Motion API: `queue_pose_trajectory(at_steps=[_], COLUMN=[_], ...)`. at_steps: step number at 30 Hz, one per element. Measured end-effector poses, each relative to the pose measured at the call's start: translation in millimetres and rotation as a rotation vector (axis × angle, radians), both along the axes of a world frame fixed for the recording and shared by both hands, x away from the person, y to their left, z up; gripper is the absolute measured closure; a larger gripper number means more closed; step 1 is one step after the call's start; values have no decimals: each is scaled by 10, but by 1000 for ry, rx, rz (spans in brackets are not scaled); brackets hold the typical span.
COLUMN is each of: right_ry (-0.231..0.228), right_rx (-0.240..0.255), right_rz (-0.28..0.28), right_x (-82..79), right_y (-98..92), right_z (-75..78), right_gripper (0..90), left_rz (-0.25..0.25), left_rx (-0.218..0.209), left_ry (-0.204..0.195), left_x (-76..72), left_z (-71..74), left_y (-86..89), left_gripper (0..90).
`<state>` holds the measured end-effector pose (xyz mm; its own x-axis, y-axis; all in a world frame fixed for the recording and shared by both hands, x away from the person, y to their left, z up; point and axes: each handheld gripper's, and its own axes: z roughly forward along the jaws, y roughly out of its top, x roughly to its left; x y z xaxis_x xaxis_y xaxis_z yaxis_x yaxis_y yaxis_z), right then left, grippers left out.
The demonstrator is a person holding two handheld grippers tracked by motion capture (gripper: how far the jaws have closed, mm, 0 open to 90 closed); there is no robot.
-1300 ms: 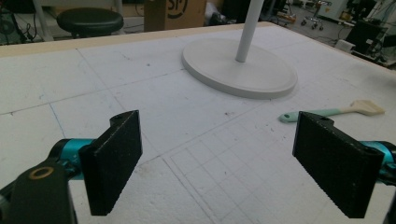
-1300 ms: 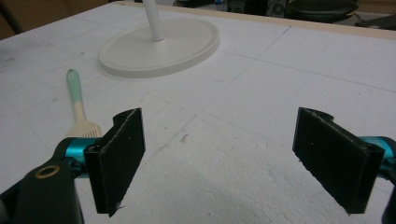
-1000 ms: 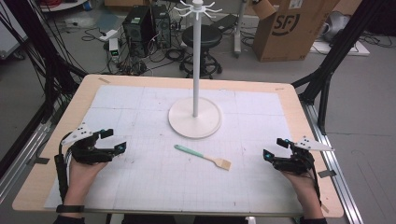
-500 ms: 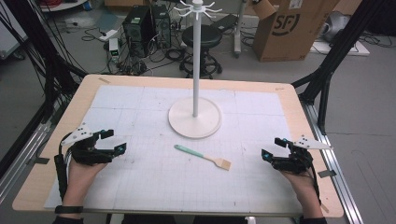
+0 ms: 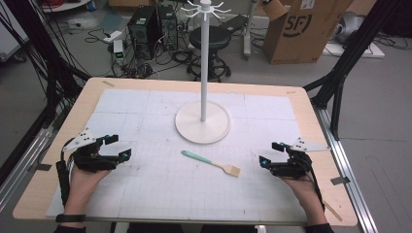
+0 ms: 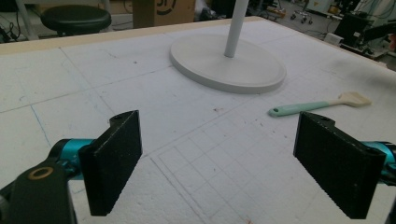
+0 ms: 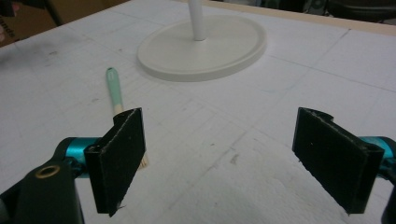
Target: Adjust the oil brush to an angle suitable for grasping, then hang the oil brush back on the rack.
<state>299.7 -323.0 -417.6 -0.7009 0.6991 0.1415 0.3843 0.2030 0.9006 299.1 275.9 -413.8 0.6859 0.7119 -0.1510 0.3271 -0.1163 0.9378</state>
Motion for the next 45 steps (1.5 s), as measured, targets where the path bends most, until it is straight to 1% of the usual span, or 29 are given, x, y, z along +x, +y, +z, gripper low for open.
queue_pose_trajectory(at_steps=[2,3,4,6,9,11,13,15,17,19,21,22,24,25,27,29,30,31,33,36,37,39,43,44,45], right_ry=[-1,1,1,6,1,5,14,16,13,13,13,14,19,14,14,23,19,26,23,32,44,47,58,66,66], right_rx=[-5,-7,-7,-13,-17,-16,-5,-3,-13,-16,-15,-16,-35,-38,-40,-37,-45,-48,-51,-56,-63,-69,-81,-85,-85], right_rz=[7,21,21,37,44,42,37,37,40,47,49,57,75,82,86,97,104,111,114,131,144,148,168,184,184], right_x=[9,31,31,59,79,83,104,108,112,118,126,134,150,159,165,180,195,211,222,242,257,264,288,294,294], right_y=[32,95,95,182,226,228,219,219,234,256,271,289,357,379,400,437,450,486,503,563,608,630,735,798,798], right_z=[-1,0,0,-1,-3,-2,-4,-6,-10,-5,-1,5,18,20,20,20,17,16,14,8,-1,-6,-21,-26,-26], right_gripper=[168,168,168,168,168,168,168,168,168,168,168,168,168,168,168,168,168,172,172,183,187,187,192,199,199], left_rz=[1,3,5,3,-3,-7,-4,-2,1,0,-1,1,1,-1,0,0,-1,-2,-4,-9,-9,-11,-11,-12,-12], left_rx=[-1,-1,-1,-1,5,8,10,4,3,-3,-1,-5,-3,-2,-7,-9,-8,-6,-5,-4,-2,1,-7,-5,-3], left_ry=[-1,0,0,0,1,-1,-3,-4,-6,-9,-11,-8,-9,-11,-12,-12,-11,-9,-10,-12,-13,-12,-14,-15,-14], left_x=[-1,-2,-2,-4,-4,-7,-6,-8,-12,-8,-5,-7,-11,-13,-17,-17,-18,-20,-28,-38,-41,-45,-49,-50,-51], left_z=[0,1,1,2,0,-1,1,2,8,10,8,7,10,13,16,17,17,18,24,28,28,31,34,34,35], left_y=[1,1,3,2,1,-1,6,12,18,22,23,18,15,19,22,23,23,22,14,6,5,11,10,10,9], left_gripper=[160,160,160,160,160,160,160,160,160,161,161,162,162,162,163,165,164,164,165,165,165,165,165,164,164])
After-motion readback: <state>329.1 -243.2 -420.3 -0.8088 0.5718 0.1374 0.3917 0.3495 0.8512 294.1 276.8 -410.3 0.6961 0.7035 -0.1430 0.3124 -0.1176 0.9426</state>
